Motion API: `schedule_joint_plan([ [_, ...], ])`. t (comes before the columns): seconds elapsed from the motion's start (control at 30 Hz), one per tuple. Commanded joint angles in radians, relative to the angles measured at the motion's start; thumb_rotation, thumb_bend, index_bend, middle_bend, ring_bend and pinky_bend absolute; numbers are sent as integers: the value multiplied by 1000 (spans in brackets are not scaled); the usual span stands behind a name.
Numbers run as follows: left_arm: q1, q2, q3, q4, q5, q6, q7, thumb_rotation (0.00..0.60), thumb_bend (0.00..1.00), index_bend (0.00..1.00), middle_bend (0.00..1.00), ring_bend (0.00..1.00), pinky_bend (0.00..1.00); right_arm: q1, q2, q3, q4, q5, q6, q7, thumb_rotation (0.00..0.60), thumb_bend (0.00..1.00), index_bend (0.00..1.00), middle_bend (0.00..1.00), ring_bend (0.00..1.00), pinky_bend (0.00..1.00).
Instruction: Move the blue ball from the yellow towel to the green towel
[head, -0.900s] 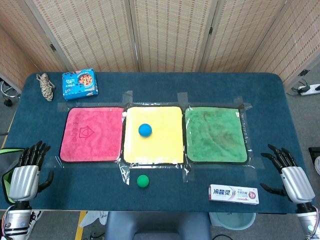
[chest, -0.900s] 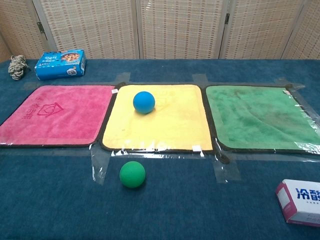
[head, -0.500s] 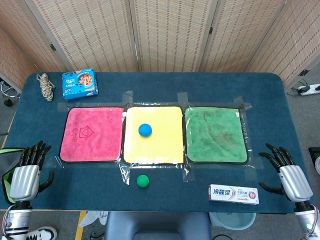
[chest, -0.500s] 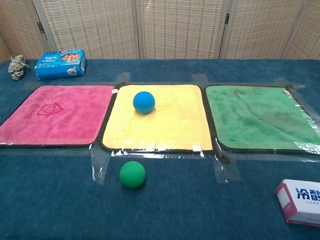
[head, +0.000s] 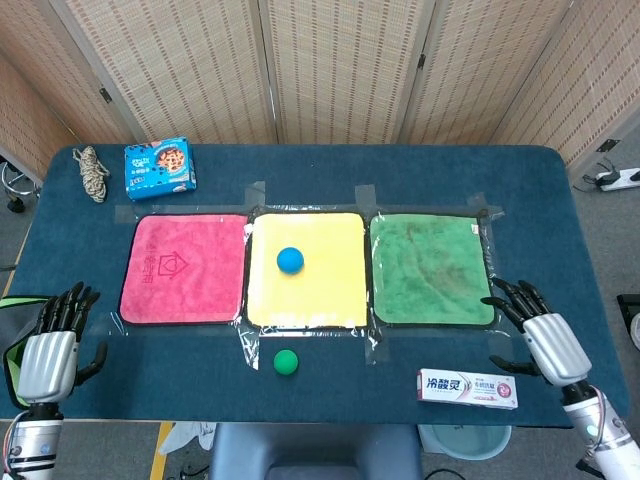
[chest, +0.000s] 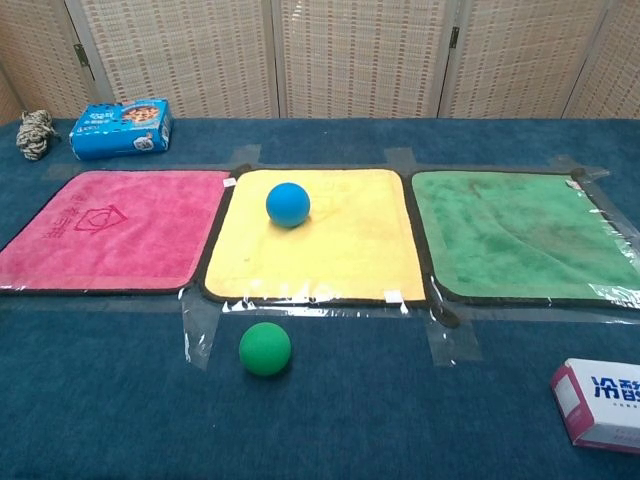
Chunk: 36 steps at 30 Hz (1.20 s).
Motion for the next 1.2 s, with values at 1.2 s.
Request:
schedule_joint_plan([
  [1.2, 33, 22, 4, -11, 11, 36, -32, 600, 471, 150, 13, 15, 0, 803, -393, 187, 330, 12, -697, -149, 600, 646, 318, 230, 229, 36],
])
